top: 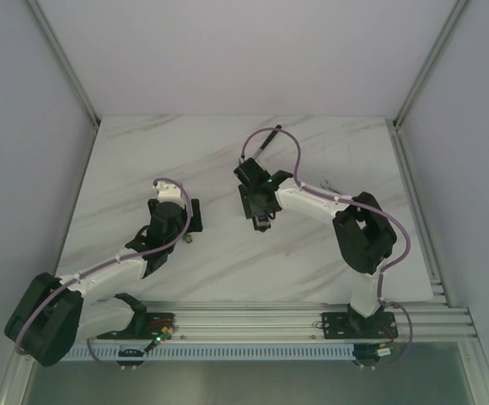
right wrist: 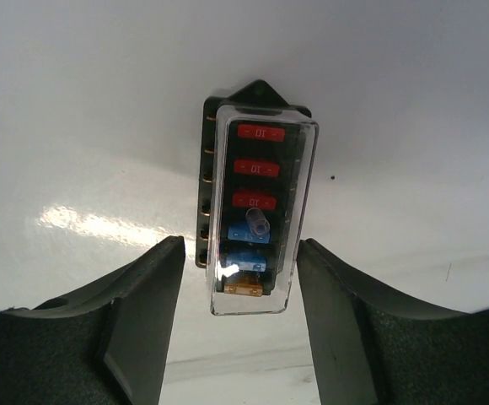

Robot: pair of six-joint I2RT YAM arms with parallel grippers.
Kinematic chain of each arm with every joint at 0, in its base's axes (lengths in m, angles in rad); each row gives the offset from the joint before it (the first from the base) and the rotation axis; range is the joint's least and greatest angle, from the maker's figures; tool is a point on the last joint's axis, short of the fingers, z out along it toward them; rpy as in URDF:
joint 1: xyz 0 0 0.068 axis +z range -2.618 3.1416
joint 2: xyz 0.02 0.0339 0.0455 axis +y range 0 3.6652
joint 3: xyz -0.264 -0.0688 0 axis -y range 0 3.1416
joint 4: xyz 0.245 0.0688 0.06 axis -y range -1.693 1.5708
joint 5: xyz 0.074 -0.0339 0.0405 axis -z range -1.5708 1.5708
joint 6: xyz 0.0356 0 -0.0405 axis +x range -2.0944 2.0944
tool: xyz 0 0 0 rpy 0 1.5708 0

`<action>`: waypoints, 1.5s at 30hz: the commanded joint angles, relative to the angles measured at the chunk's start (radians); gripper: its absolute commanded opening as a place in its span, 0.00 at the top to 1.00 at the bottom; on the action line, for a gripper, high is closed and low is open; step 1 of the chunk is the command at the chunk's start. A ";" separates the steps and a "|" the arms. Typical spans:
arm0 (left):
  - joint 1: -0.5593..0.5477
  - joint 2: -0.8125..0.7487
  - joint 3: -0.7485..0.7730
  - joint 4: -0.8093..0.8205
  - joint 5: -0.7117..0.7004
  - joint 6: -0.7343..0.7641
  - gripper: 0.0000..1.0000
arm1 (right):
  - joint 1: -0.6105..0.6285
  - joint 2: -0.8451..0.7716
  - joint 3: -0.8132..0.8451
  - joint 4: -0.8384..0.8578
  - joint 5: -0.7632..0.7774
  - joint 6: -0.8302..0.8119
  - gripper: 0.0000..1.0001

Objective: Snap on the fuse box
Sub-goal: Close the fuse box cover on the fuse box base.

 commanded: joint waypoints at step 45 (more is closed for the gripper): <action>0.007 0.002 -0.007 0.079 0.162 -0.076 0.03 | 0.096 -0.085 0.032 0.030 0.075 -0.106 0.47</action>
